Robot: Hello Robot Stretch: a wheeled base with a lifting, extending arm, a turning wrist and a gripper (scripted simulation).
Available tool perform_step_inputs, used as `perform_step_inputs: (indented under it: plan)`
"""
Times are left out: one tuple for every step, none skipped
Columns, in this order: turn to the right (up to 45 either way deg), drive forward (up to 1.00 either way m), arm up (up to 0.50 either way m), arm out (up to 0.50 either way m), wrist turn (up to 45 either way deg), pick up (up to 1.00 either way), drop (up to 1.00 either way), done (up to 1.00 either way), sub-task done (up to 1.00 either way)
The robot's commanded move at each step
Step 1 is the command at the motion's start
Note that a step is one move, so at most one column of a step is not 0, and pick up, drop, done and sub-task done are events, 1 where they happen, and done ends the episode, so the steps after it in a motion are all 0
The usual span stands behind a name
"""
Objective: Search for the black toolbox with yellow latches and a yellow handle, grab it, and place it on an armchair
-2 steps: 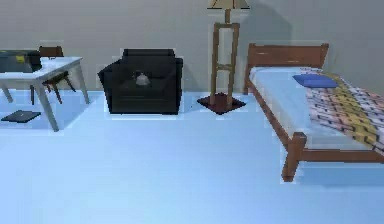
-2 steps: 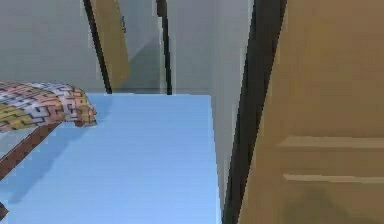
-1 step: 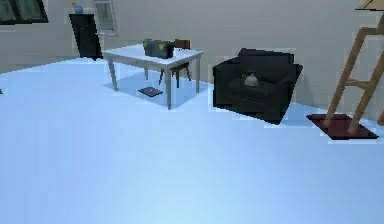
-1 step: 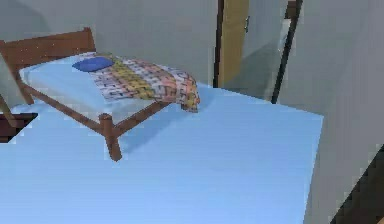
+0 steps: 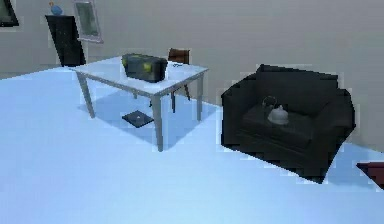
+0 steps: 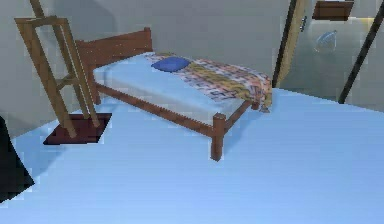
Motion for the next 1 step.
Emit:
perform_step_inputs:
  plan:
    - [-3.0,0.00,0.00,0.00,0.0,0.00,0.00,0.00,0.00]
